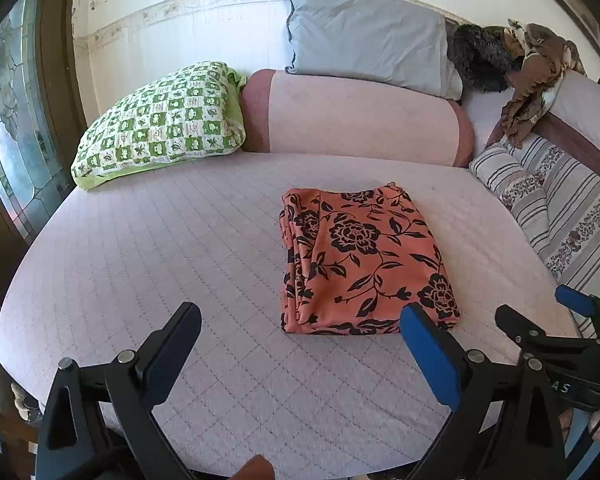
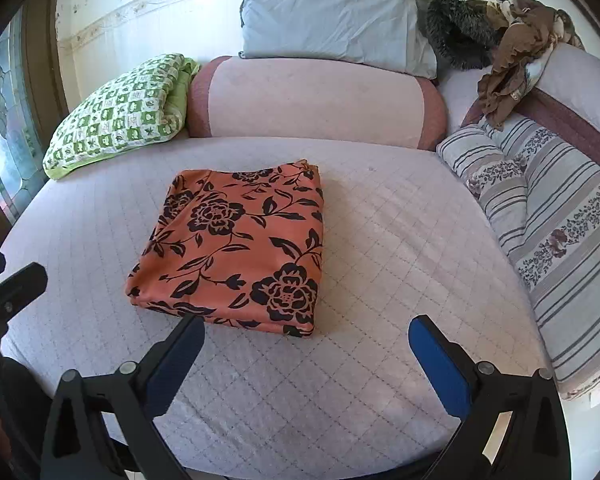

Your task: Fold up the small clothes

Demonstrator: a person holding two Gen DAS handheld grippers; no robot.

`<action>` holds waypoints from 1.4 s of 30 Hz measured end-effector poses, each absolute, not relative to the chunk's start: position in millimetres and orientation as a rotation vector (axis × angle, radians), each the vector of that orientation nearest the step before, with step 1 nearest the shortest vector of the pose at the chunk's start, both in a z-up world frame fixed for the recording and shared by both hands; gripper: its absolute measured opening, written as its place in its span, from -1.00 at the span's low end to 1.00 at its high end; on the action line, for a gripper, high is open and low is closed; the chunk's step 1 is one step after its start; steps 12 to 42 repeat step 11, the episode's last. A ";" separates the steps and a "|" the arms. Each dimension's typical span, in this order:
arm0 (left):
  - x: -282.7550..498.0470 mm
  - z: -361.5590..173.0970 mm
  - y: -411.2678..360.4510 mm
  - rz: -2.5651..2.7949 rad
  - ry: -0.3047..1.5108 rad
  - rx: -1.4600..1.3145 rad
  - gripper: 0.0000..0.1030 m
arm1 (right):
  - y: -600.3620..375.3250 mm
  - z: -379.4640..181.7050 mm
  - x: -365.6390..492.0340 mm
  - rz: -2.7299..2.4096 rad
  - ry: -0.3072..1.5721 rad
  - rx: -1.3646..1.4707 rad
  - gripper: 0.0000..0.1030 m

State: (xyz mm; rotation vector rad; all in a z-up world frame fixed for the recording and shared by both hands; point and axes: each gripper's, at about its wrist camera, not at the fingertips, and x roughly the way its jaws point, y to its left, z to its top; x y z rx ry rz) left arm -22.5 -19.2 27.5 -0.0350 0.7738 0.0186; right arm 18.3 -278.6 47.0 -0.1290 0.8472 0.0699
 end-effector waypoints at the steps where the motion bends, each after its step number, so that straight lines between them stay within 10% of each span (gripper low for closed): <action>1: -19.4 26.5 -19.6 0.017 0.781 -0.033 0.93 | -279.0 48.0 18.8 0.069 0.844 -0.130 1.00; 42: 7.2 22.0 -23.9 0.027 0.786 -0.030 0.98 | -276.6 50.3 30.5 0.070 0.834 -0.157 1.00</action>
